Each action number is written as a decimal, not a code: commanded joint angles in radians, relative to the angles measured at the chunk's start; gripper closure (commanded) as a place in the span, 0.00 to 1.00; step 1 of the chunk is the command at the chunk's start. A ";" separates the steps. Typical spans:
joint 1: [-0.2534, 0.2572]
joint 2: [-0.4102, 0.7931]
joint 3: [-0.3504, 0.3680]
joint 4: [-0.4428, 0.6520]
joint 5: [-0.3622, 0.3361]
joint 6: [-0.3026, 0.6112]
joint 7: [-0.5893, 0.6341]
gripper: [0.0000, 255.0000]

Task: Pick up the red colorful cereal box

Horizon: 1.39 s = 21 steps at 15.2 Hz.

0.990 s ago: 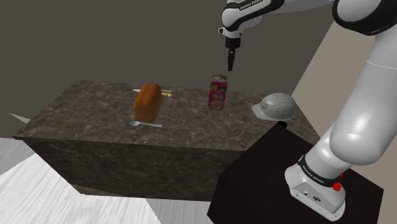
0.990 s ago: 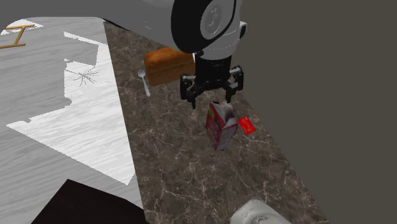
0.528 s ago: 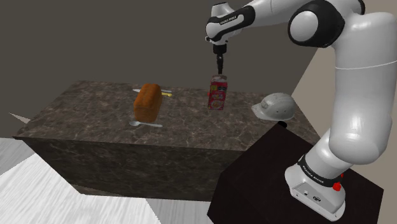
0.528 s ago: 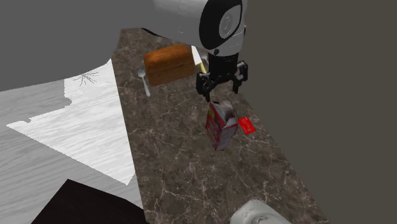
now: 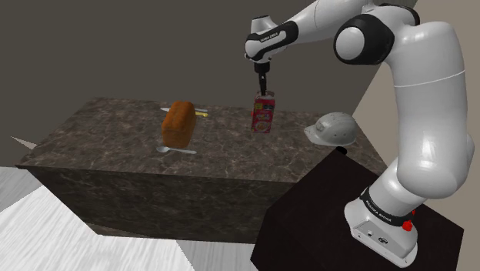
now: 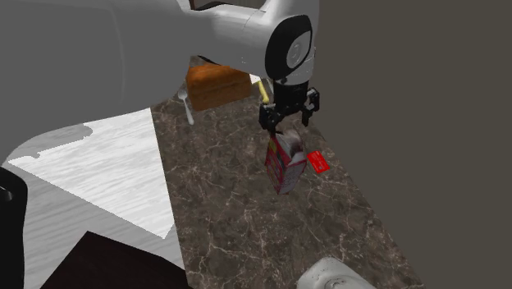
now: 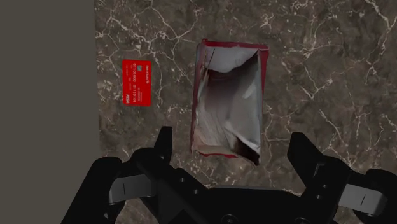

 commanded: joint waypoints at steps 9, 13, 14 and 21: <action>-0.001 0.016 0.001 -0.008 0.002 0.025 0.002 1.00; -0.001 0.015 0.001 -0.012 0.001 0.027 0.002 1.00; 0.000 0.009 0.001 -0.008 0.001 0.018 0.002 1.00; 0.001 -0.029 -0.002 0.027 -0.002 -0.055 -0.005 1.00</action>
